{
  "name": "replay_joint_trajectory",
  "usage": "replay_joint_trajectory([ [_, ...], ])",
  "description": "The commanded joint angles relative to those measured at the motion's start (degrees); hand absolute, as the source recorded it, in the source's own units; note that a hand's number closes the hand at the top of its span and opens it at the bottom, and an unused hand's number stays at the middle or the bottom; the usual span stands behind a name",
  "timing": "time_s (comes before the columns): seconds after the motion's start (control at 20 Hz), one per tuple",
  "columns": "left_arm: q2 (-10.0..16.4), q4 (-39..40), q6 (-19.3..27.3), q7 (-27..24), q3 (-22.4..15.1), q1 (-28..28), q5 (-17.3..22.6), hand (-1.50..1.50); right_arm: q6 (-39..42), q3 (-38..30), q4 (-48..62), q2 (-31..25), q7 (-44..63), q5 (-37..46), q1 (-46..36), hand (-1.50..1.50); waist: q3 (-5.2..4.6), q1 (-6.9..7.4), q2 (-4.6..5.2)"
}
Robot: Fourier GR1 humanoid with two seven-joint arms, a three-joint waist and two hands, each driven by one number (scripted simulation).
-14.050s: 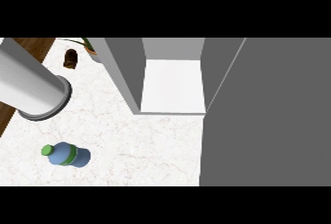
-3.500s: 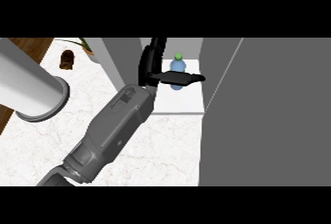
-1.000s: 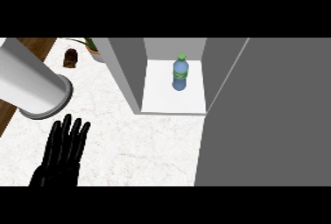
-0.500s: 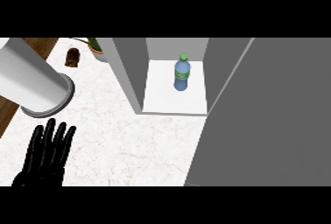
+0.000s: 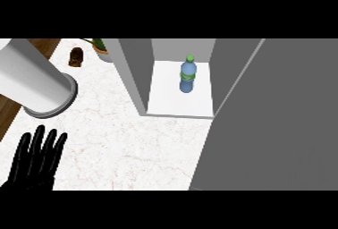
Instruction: Pick up the bottled water, place it into the cabinet and close the cabinet
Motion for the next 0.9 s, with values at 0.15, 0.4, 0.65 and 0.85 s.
replay_joint_trajectory([
  [0.15,1.3,0.1,-2.4,-0.8,1.7,1.1,1.0,-1.50,-8.6,5.5,5.6,8.4,2.7,4.7,-7.1,1.50,-0.06,0.64,0.24],
  [0.4,1.2,0.1,-2.6,-1.2,2.4,0.7,1.1,-1.50,-7.6,3.3,6.5,8.4,3.6,2.8,-8.9,1.50,-0.10,1.47,0.95],
  [0.65,1.8,0.1,-4.1,-1.4,3.1,1.2,2.0,-1.50,-7.6,1.9,6.3,8.4,2.8,0.9,-8.7,1.50,-0.14,2.32,1.24],
  [0.85,1.9,0.5,-5.3,-2.0,3.1,1.6,2.2,-1.50,-8.3,0.7,6.9,8.4,1.6,-2.6,-7.7,1.50,-0.15,3.57,1.92],
])
